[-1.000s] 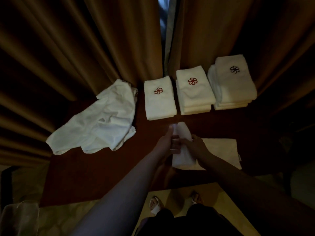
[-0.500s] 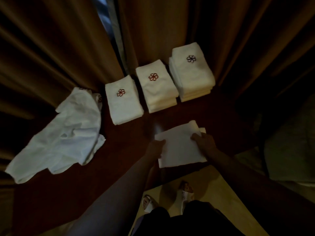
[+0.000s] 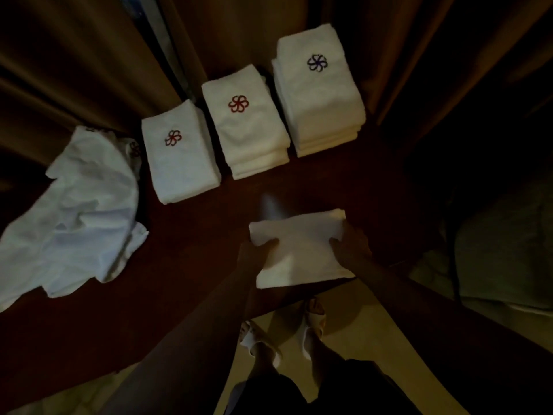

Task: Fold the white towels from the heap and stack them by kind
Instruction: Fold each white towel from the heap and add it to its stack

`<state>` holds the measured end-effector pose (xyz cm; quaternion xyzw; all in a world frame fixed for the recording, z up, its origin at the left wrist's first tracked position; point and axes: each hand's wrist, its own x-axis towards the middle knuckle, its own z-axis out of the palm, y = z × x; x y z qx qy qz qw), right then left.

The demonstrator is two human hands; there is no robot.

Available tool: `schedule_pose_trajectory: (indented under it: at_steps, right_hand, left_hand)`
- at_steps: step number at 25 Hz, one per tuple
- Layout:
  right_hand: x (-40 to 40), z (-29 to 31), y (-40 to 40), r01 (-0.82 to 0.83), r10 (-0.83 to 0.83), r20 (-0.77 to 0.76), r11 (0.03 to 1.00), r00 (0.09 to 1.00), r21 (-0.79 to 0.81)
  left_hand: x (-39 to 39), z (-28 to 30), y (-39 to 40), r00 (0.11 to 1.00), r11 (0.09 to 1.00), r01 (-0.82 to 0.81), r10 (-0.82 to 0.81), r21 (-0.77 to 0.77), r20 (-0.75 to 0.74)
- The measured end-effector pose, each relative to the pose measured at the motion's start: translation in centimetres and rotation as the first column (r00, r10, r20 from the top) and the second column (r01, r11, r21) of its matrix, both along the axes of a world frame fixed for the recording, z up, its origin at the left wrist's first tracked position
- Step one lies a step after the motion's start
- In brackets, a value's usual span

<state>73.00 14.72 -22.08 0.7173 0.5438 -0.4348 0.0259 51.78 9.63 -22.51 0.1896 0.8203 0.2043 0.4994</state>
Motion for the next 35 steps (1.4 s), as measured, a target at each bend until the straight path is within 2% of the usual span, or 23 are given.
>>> schedule_pose_trajectory:
  at_steps: [2,5,8,9,10,11,13,14,15,16,17,18,19,21,22,23,24,26,28,30,32,33,35]
  right_hand:
    - [0.4,-0.2,0.6,0.007,-0.008,-0.055,1.000,0.998,-0.019]
    - [0.4,0.3,0.8,0.065,-0.071,-0.144,0.997,0.987,-0.045]
    - [-1.1,2.3,1.1,0.084,-0.081,-0.022,0.986,0.996,0.145]
    - [-1.9,3.1,1.1,0.152,-0.141,-0.080,0.977,0.987,0.147]
    - [-3.1,3.9,1.2,0.281,-0.271,-0.173,0.959,0.947,0.036]
    - [-4.0,5.2,1.5,0.391,-0.434,-0.304,0.900,0.848,-0.192]
    - [-7.5,8.6,1.0,0.380,-0.646,-0.470,0.749,0.601,-0.543]
    - [-9.5,10.4,0.8,0.443,-0.701,-0.518,0.712,0.490,-0.545]
    - [-11.2,11.9,1.0,0.617,-0.729,-0.581,0.655,0.363,-0.436]
    - [-13.1,12.8,0.8,0.784,-0.735,-0.601,0.558,0.315,-0.272]
    - [-15.0,13.6,0.5,0.809,-0.714,-0.630,0.544,0.307,-0.222]
    - [-15.9,15.1,0.2,0.753,-0.699,-0.604,0.615,0.384,-0.233]
    - [-15.4,16.3,-0.8,0.627,-0.595,-0.608,0.754,0.526,-0.196]
    - [-14.9,16.8,-0.5,0.546,-0.571,-0.381,0.817,0.727,-0.184]
    - [-15.2,17.1,0.0,0.455,-0.549,-0.405,0.835,0.731,-0.310]
    - [-15.8,17.0,0.5,0.366,-0.531,-0.483,0.841,0.696,-0.398]
    - [-15.5,17.5,0.6,0.224,-0.462,-0.598,0.875,0.655,-0.430]
    - [-15.7,17.8,0.6,0.112,-0.374,-0.711,0.915,0.595,-0.387]
    - [-17.8,18.7,-0.6,0.098,-0.325,-0.781,0.941,0.533,-0.325]
    - [-20.1,19.8,-1.6,0.094,-0.242,-0.808,0.969,0.538,-0.227]
    - [-21.5,20.5,-2.3,0.081,-0.181,-0.825,0.983,0.536,-0.163]
    - [-22.2,20.7,-2.6,0.066,-0.162,-0.833,0.987,0.529,-0.149]
    - [-23.9,21.3,-3.6,0.046,-0.145,-0.860,0.989,0.489,-0.141]
  left_hand:
    - [0.1,0.7,0.0,0.993,0.999,-0.032,0.032,0.000,0.114]
    - [-0.5,1.3,-0.2,0.995,0.977,0.102,-0.098,0.185,-0.029]
    - [-0.7,3.7,-0.5,0.985,0.916,0.169,-0.150,0.363,-0.080]
    - [-0.9,4.7,-0.4,0.975,0.898,0.212,-0.168,0.386,-0.146]
    - [-1.3,5.9,0.0,0.959,0.878,0.260,-0.185,0.402,-0.216]
    - [-1.6,7.4,0.2,0.939,0.852,0.308,-0.202,0.423,-0.277]
    - [-2.5,10.6,0.3,0.903,0.773,0.404,-0.252,0.489,-0.349]
    - [-2.8,12.1,0.1,0.879,0.721,0.461,-0.289,0.518,-0.380]
    - [-3.3,13.6,-0.2,0.838,0.656,0.536,-0.334,0.532,-0.432]
    - [-3.7,14.9,-0.4,0.773,0.583,0.627,-0.387,0.516,-0.502]
    - [-4.0,16.0,-0.7,0.683,0.499,0.725,-0.435,0.474,-0.587]
    - [-4.6,17.1,-1.2,0.574,0.403,0.815,-0.467,0.417,-0.673]
    - [-5.0,17.7,-1.7,0.465,0.298,0.884,-0.483,0.360,-0.741]
    - [-6.3,18.3,-3.1,0.287,0.100,0.957,-0.487,0.274,-0.825]
    - [-7.0,18.5,-4.0,0.251,0.054,0.965,-0.478,0.258,-0.842]
    - [-7.8,18.6,-4.9,0.274,0.055,0.958,-0.462,0.281,-0.843]
    - [-8.5,18.6,-5.6,0.352,0.096,0.933,-0.445,0.347,-0.824]
    - [-9.8,19.4,-6.8,0.634,0.286,0.773,-0.358,0.566,-0.686]
    - [-11.5,19.6,-7.4,0.880,0.491,0.464,-0.158,0.738,-0.448]
    - [-13.5,19.2,-7.4,0.946,0.646,0.220,0.042,0.731,-0.322]
    - [-16.4,18.3,-7.0,0.970,0.777,0.024,0.134,0.629,-0.203]
    - [-17.8,18.2,-6.8,0.984,0.829,-0.068,0.146,0.555,-0.098]
    - [-20.3,17.9,-6.4,0.969,0.874,-0.197,0.105,0.444,0.223]
